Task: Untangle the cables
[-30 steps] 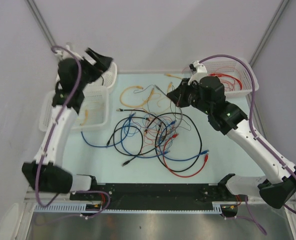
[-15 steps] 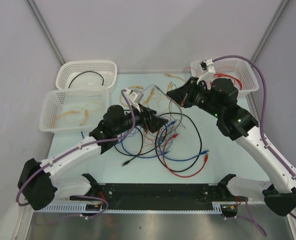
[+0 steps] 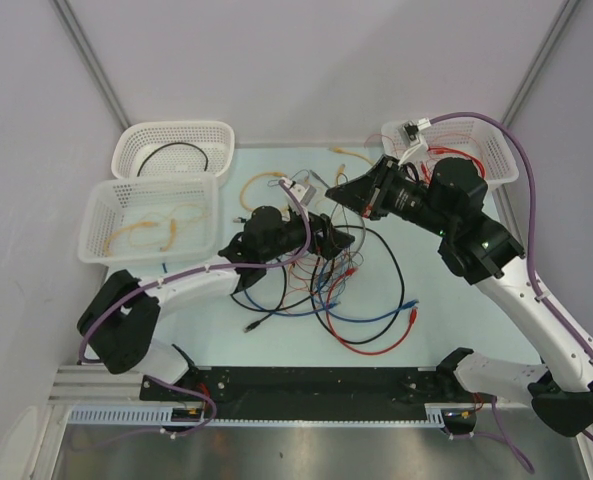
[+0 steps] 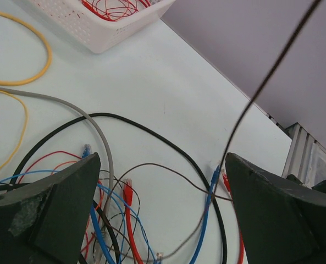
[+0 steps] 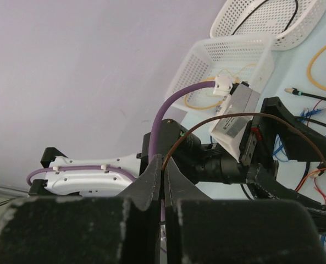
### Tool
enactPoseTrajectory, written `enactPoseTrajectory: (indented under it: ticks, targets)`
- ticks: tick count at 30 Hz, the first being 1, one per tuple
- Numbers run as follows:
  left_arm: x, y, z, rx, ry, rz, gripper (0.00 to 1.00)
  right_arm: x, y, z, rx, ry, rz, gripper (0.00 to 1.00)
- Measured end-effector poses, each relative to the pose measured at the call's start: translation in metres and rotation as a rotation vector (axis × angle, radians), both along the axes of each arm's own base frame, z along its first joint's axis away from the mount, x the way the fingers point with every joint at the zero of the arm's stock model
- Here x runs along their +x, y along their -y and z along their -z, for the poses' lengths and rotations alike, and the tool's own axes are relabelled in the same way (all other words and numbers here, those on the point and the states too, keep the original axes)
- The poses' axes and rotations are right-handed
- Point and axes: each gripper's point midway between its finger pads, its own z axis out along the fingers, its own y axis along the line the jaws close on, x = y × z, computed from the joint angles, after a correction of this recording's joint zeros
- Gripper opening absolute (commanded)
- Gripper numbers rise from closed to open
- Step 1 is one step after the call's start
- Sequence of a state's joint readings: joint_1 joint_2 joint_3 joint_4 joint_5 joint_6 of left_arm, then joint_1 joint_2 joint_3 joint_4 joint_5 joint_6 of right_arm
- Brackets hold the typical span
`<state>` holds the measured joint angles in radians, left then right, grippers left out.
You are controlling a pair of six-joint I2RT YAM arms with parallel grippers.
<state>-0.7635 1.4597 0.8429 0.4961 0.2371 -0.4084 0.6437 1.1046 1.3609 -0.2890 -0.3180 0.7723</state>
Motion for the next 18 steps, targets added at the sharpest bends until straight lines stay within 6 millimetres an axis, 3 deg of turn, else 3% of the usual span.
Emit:
enactPoseTrajectory:
  ticks: [2,5,8,9,14,15,17,18]
  targets:
    - [0.003,0.003,0.0,-0.005,0.004,0.001,0.99,-0.001,-0.001,0.0,0.004,-0.005,-0.006,0.0]
    - [0.005,0.006,-0.008,-0.027,0.027,0.001,0.91,-0.002,-0.001,0.0,0.007,-0.01,-0.012,0.0]
    - [0.008,0.009,-0.023,-0.059,0.057,0.001,0.67,-0.002,-0.001,0.0,0.008,-0.012,-0.013,0.0]
    - [0.009,0.01,-0.029,-0.069,0.072,0.002,0.5,-0.002,-0.001,0.0,0.008,-0.012,-0.013,0.0]
    - [0.011,0.013,-0.047,-0.099,0.104,0.007,0.17,-0.002,0.0,0.001,0.002,-0.017,-0.009,0.0]
    - [0.011,0.012,-0.049,-0.098,0.11,0.006,0.02,-0.002,0.0,0.002,-0.001,-0.019,-0.007,0.0]
    - [0.01,0.01,-0.053,-0.098,0.116,0.001,0.0,-0.002,0.001,0.004,-0.01,-0.021,-0.004,0.03]
    - [0.01,0.008,-0.056,-0.094,0.123,-0.004,0.0,-0.002,0.002,0.005,-0.014,-0.022,-0.003,0.11]
